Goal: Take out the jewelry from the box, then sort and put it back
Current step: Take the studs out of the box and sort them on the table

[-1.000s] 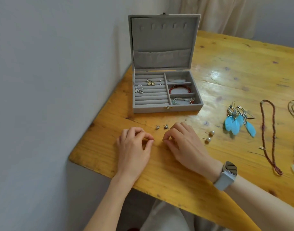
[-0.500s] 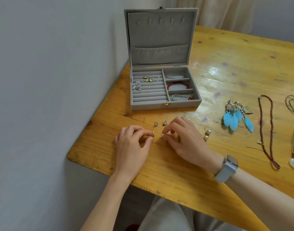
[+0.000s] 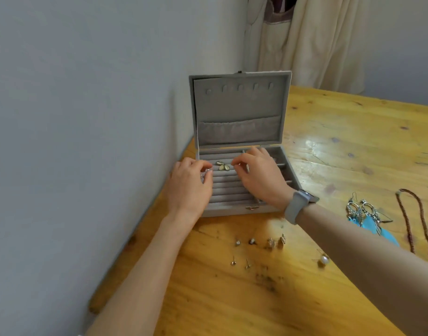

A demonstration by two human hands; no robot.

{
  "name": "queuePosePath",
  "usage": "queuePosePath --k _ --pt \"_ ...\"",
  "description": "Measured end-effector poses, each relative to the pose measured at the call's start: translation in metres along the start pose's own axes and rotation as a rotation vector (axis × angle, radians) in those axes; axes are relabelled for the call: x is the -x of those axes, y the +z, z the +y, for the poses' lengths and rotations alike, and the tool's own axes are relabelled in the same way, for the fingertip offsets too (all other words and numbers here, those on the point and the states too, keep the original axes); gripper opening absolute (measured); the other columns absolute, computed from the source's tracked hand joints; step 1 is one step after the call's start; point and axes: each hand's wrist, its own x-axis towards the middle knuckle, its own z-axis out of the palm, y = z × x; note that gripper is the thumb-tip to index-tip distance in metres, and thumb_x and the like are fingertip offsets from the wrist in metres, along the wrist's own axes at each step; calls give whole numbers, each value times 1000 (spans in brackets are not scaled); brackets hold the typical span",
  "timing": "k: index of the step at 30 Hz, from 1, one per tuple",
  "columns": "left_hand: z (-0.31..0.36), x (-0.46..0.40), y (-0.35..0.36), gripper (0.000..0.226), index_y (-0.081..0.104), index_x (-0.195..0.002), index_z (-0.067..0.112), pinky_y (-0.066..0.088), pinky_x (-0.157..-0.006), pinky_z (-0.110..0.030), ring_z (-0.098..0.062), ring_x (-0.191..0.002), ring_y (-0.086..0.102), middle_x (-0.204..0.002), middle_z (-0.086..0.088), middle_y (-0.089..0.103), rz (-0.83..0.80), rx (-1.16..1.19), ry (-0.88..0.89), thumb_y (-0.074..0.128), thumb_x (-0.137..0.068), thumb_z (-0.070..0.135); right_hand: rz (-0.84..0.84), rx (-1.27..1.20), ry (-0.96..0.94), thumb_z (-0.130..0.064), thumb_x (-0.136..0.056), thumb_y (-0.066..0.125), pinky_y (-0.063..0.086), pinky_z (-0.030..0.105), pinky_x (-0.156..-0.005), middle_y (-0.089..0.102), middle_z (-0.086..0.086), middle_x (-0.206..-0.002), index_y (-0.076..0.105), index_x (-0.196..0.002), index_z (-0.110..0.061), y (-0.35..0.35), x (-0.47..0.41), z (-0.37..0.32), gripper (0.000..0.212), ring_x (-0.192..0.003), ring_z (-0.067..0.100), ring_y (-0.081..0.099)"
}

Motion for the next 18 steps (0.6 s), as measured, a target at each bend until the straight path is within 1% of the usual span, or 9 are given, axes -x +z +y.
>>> queuePosePath --k 2,4,6,9,11,13,16,18 --pt "-5 -19 6 24 62 -111 20 33 -84 -28 -18 -105 47 -109 -2 59 -32 -95 30 48 -92 25 -49 54 23 -26 -91 48 37 38 -88 57 8 -109 62 -111 -17 8 -15 -1 26 -111 27 42" --pt "-9 -29 10 25 62 -113 22 31 -84 -30 -19 -105 46 -108 -2 57 -46 -166 63 47 -93 25 -74 123 8 -29 -91 47 33 36 -88 55 6 -113 60 -115 -20 13 -22 -2 28 -114 26 39" --pt "-10 -35 13 28 61 -116 23 28 -82 -31 -19 -104 45 -105 -1 56 -42 -239 112 46 -93 28 -56 183 -32 -29 -92 46 30 33 -87 54 5 -113 59 -115 -21 16 -25 -1 28 -112 25 39" --pt "-8 -39 17 30 59 -120 25 26 -80 -30 -19 -102 43 -101 0 52 -39 -317 179 46 -93 32 -35 220 -54 -27 -92 46 27 32 -84 54 3 -112 61 -109 -20 16 -26 -2 25 -110 24 39" --pt "-6 -42 18 30 59 -119 27 25 -80 -31 -20 -102 42 -100 -1 51 -46 -342 197 46 -93 32 -20 171 -8 -24 -91 46 29 33 -85 56 2 -110 62 -105 -19 15 -27 -2 22 -109 23 41" --pt "-4 -44 18 28 61 -116 28 25 -80 -32 -21 -102 42 -100 -1 51 -57 -376 207 45 -93 33 26 65 58 -22 -90 48 31 34 -85 58 2 -104 63 -100 -18 11 -28 -2 19 -105 22 44" --pt "-1 -46 18 27 62 -113 30 27 -82 -32 -20 -102 41 -100 0 51 -82 -425 227 43 -94 34 78 -109 112 -16 -87 51 39 36 -83 55 -2 -88 63 -92 -15 -1 -26 1 14 -94 19 47" --pt "-1 -47 17 27 63 -112 30 26 -84 -33 -19 -102 41 -101 1 51 -93 -425 243 45 -94 35 80 -209 127 -13 -86 52 41 33 -78 51 -5 -82 61 -88 -15 -9 -19 2 10 -85 15 46"
